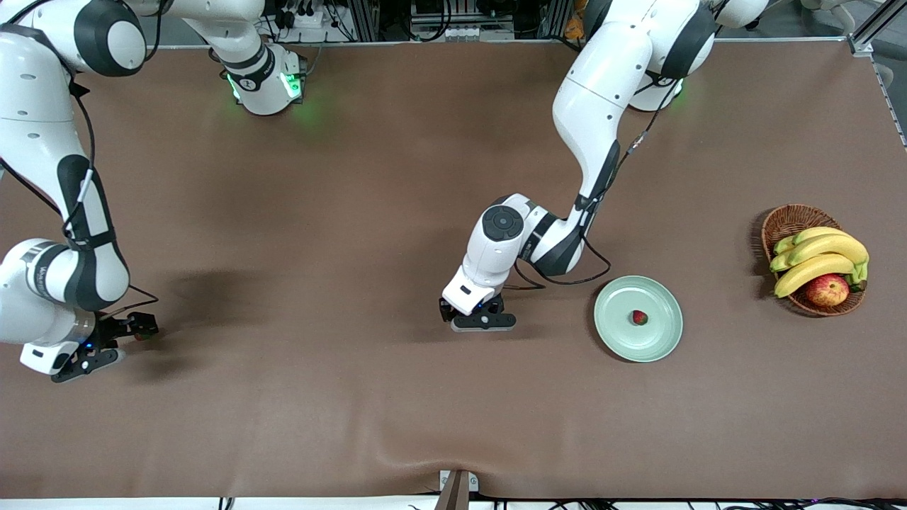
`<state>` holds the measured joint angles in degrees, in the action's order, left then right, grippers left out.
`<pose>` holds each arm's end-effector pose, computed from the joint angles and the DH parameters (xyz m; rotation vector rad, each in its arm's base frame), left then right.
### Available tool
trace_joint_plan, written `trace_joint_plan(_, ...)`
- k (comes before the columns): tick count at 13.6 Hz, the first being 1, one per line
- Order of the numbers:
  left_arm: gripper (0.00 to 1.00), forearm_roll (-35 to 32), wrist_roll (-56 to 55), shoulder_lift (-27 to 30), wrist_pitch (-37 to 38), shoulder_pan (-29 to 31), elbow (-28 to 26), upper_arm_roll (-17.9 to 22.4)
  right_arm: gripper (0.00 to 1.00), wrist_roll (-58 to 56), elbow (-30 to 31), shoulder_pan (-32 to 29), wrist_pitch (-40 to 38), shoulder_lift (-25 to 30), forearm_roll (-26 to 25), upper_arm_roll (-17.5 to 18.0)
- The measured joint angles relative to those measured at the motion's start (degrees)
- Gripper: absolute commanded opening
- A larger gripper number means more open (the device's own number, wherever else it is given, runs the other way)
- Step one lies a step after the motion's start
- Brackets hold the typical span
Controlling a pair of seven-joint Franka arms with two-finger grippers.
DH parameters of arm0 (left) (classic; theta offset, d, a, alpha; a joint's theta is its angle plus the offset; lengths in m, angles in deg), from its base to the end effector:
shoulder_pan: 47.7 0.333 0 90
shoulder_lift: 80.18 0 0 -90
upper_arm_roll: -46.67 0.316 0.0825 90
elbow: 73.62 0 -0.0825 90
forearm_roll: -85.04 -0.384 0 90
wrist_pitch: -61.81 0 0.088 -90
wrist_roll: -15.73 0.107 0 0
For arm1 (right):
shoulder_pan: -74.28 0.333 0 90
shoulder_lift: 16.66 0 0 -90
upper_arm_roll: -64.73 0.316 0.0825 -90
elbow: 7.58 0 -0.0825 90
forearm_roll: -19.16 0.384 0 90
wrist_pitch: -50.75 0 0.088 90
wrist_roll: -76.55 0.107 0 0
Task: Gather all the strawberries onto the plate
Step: 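Grasp the second strawberry with the left gripper while the right gripper reaches, then lower the held strawberry onto the plate and open the left gripper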
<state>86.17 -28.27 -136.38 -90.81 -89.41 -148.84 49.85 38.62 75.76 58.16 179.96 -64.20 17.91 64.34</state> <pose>0.5967 -0.4897 0.1809 2.8843 0.1126 0.4353 0.6885 -0.2038 0.1870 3.0756 0.6075 -0.0562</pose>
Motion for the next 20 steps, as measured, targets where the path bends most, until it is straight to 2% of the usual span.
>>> trace_joint_plan(3, 0.51, 0.0, -0.1, -0.6, -1.4, -0.9, 0.0, 0.0, 1.0, 0.0, 2.6, -0.8, 1.9, -0.5, 0.0, 0.0)
trace_joint_plan(4, 0.47, 0.0, -0.3, -0.8, -1.8, -1.1, 0.0, 0.0, 1.0, 0.0, 2.7, -0.8, 2.1, -0.4, 0.0, 0.0)
trace_joint_plan(6, 0.1, 0.0, -0.3, -1.0, -2.1, -1.1, 0.0, 0.0, 1.0, 0.0, 2.8, -0.8, 2.2, -0.4, 0.0, 0.1)
trace_joint_plan(7, 0.0, 0.0, -0.3, -1.1, -2.1, -1.1, 0.0, 0.0, 1.0, 0.0, 2.8, -0.8, 2.3, -0.4, 0.0, 0.1)
trace_joint_plan(13, 0.0, 0.0, -0.3, 0.2, -2.1, -0.4, 0.9, 0.8, 1.0, 0.0, 2.7, -0.8, 2.8, -0.2, 0.0, 0.3)
trace_joint_plan(14, 0.0, 0.0, -0.3, 1.7, -0.4, 0.7, 1.1, 1.1, 0.64, 0.0, 2.7, -0.8, 2.9, -0.2, 0.0, 0.3)
trace_joint_plan(15, 0.0, 0.0, -0.3, 3.7, 2.8, 2.2, 1.2, 1.2, 0.19, 0.0, 2.7, -0.8, 3.0, -0.2, 0.0, 0.3)
trace_joint_plan(16, 0.0, 0.0, -0.1, 6.1, 7.1, 4.1, 1.3, 1.3, 0.0, 0.0, 2.7, -0.8, 3.1, -0.2, 0.0, 0.3)
trace_joint_plan(18, 0.0, -0.1, 2.7, 11.2, 17.6, 7.8, 1.1, 1.4, 0.0, 0.0, 2.7, -0.8, 3.2, 0.1, 0.0, 0.3)
trace_joint_plan(20, 0.0, -1.0, 7.1, 14.8, 24.3, 10.5, -1.3, 1.8, 0.0, 0.0, 2.7, -0.8, 3.1, 0.4, 0.0, 0.3)
